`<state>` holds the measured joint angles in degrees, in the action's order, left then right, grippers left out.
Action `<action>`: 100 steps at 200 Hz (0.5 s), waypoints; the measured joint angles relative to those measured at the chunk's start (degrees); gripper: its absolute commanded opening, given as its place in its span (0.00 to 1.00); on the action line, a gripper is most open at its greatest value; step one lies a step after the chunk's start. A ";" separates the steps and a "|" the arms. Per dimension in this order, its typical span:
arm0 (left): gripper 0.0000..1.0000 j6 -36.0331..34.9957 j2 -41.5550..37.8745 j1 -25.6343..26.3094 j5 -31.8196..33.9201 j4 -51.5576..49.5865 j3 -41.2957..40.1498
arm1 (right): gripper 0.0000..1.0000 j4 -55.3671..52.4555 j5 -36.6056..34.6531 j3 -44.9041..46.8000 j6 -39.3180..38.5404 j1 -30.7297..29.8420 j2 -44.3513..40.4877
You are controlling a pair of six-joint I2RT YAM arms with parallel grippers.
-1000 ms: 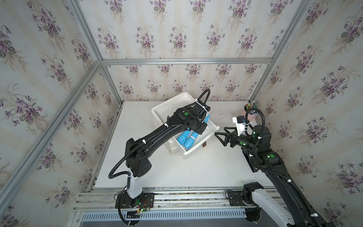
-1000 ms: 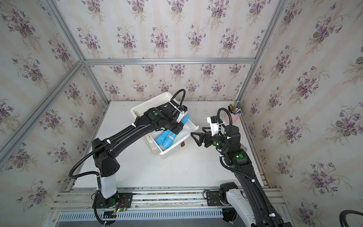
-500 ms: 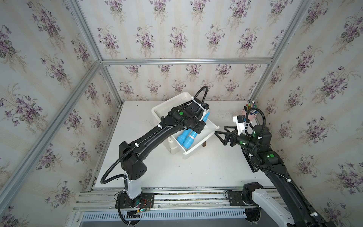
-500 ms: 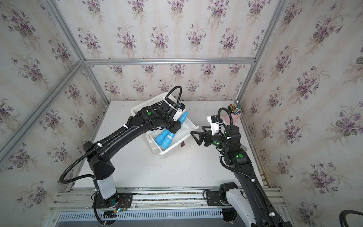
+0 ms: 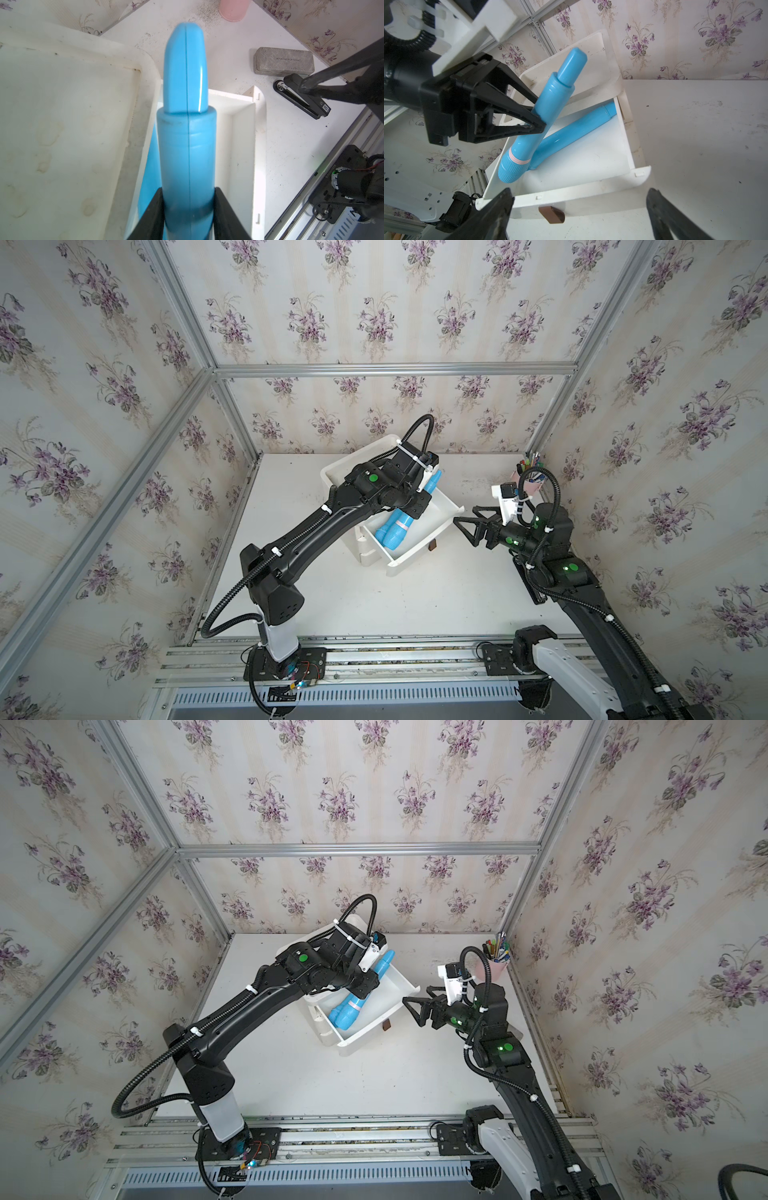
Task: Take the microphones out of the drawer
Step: Pick up the microphone from the drawer.
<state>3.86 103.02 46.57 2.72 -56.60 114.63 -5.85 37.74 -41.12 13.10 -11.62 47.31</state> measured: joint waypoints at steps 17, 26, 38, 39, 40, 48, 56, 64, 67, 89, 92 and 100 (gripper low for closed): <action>0.02 -0.35 -0.61 -0.22 0.02 0.00 0.20 | 0.98 0.17 0.26 0.00 0.04 0.00 0.04; 0.02 -0.37 -0.85 -0.39 0.02 -0.04 0.28 | 0.98 0.46 0.42 0.00 0.07 0.00 0.11; 0.01 -0.39 -1.07 -0.46 0.00 -0.04 0.31 | 0.98 0.52 0.57 -0.13 0.09 0.00 0.33; 0.01 -0.39 -1.07 -0.46 0.00 -0.07 0.31 | 0.98 0.52 0.59 -0.13 0.11 0.00 0.35; 0.01 -0.42 -1.09 -0.48 0.00 -0.07 0.31 | 0.98 0.55 0.61 -0.17 0.13 0.00 0.37; 0.02 -0.44 -1.20 -0.59 0.00 -0.13 0.33 | 0.98 0.70 0.63 -0.24 0.20 0.00 0.50; 0.02 -0.61 -1.36 -0.83 0.00 -0.31 0.33 | 0.98 0.81 0.66 -0.33 0.20 0.00 0.61; 0.01 -0.76 -1.62 -0.92 0.00 -0.61 0.33 | 0.98 0.96 0.68 -0.48 0.20 0.00 0.74; 0.01 -0.76 -1.70 -0.96 0.00 -0.76 0.33 | 0.98 1.01 0.68 -0.52 0.20 0.00 0.76; 0.01 -0.79 -2.93 -1.22 0.00 -1.29 0.04 | 0.98 1.46 0.92 -0.59 0.17 0.00 1.22; 0.01 -0.79 -3.13 -1.29 0.00 -1.36 -0.02 | 0.98 1.51 0.92 -0.59 0.17 0.00 1.33; 0.01 -0.79 -3.54 -1.46 0.00 -1.36 -0.09 | 0.98 1.68 1.05 -0.59 0.17 0.00 1.53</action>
<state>3.07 99.48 45.10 2.72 -57.95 114.54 -4.16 38.79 -41.71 13.28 -11.62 48.84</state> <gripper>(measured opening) 0.360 0.981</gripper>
